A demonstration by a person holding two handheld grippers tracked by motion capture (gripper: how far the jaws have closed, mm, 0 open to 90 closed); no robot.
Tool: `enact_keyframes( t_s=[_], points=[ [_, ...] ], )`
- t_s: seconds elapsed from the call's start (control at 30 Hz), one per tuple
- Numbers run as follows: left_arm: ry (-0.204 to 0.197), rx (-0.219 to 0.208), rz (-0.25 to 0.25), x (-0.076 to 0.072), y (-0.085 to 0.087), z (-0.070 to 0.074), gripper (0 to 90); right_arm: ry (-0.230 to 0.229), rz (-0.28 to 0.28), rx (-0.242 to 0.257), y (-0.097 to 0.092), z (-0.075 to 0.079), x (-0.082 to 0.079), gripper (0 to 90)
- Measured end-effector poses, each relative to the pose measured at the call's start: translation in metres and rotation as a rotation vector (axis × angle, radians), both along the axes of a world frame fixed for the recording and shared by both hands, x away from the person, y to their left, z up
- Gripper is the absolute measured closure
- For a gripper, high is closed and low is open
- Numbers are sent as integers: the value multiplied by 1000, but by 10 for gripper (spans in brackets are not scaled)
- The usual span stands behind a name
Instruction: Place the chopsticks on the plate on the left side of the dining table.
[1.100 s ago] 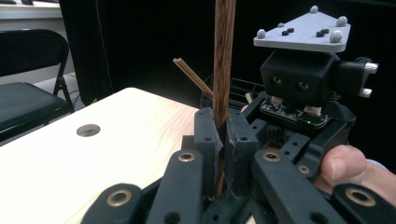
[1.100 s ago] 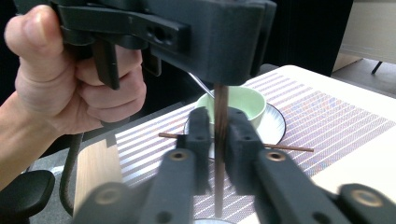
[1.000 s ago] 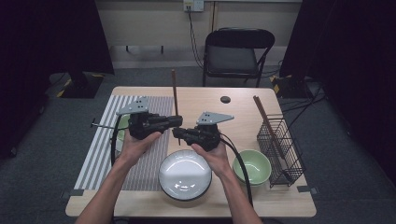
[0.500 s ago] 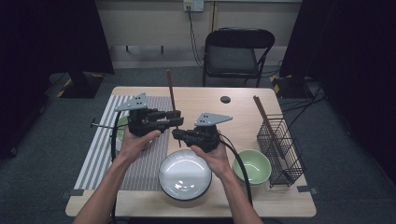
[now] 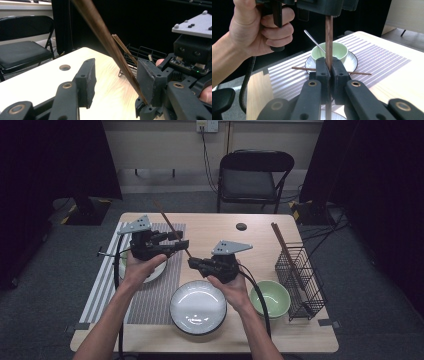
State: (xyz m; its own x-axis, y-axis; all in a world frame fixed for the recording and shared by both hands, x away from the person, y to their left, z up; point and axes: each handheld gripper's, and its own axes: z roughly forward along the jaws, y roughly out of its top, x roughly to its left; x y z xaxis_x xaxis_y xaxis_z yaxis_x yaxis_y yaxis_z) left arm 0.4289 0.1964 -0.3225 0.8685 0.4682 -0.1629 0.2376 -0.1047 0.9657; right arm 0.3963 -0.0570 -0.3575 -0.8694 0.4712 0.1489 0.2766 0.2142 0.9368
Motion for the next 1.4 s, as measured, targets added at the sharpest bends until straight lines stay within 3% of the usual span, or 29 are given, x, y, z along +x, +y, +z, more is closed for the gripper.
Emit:
enact_keyframes(
  t_s=[0.27, 0.33, 0.47, 0.73, 0.97, 1.07, 1.13, 1.4],
  points=[
    [15, 21, 18, 1, 4, -7, 479, -4, -18, -7, -5, 1, -4, 852],
    [29, 7, 17, 2, 4, -8, 460, -8, -19, -4, -6, 2, -5, 852],
    [17, 17, 20, 4, 4, -8, 437, -9, -22, -15, -6, 1, -4, 854],
    [20, -32, 66, 7, 18, -1, 400, -5, -10, 9, -8, -3, -8, 855],
    [18, -7, 85, 8, 20, -6, 371, -10, -15, 10, -9, -1, -10, 854],
    [42, 17, 96, 10, 22, -10, 365, -15, -15, 7, -12, 1, -10, 855],
    [60, 13, 99, 8, 22, -11, 349, -14, -12, 11, -14, 1, -10, 854],
    [56, 6, 90, 8, 27, -11, 325, -16, 1, 16, -12, 0, -12, 855]
  ],
)
